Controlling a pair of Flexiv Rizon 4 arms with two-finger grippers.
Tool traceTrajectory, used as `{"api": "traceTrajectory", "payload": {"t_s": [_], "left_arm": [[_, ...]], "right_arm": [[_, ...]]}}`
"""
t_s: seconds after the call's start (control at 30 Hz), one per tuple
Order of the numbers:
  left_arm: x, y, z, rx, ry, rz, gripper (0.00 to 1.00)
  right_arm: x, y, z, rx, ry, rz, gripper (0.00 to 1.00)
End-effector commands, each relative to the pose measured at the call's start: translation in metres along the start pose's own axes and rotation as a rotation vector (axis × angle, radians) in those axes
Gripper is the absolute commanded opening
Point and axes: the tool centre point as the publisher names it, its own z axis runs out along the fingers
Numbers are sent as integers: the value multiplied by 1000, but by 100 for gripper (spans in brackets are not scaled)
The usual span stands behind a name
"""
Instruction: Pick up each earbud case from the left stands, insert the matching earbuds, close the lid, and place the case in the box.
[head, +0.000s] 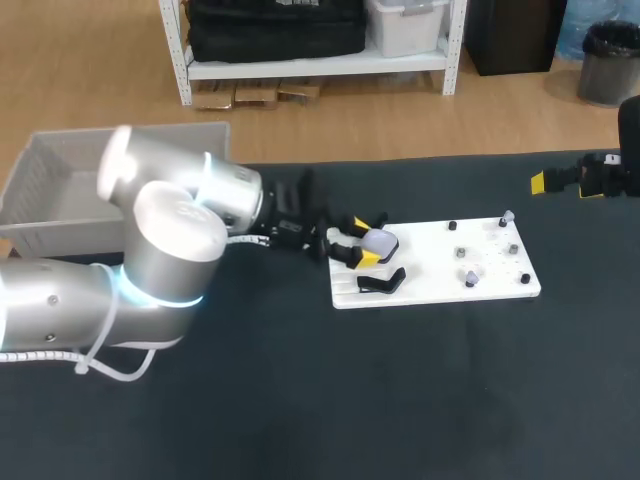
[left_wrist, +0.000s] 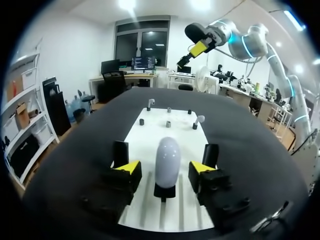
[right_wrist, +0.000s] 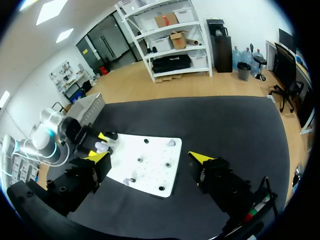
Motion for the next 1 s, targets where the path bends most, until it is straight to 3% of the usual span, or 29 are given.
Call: {"api": "traceTrajectory", "payload": {"t_s": [0.03,0.37,0.6,0.7,1.0], "left_arm": [[1,3,4,4,0,-2,50],[1,2,8,2,-8,-9,41],[2,0,10,13,-6,-12,19],[3,0,11,17,-4,-15,0],[-2,-3,3,20,-20,0,0]], "right_arm": [[0,-1,0,-2,1,-1,100],[0,-1,0,-2,1,-1,100],[0,-1,0,-2,1,-1,100],[0,-1,0,-2,1,-1,100],[0,-1,0,-2,1,-1,100]]}}
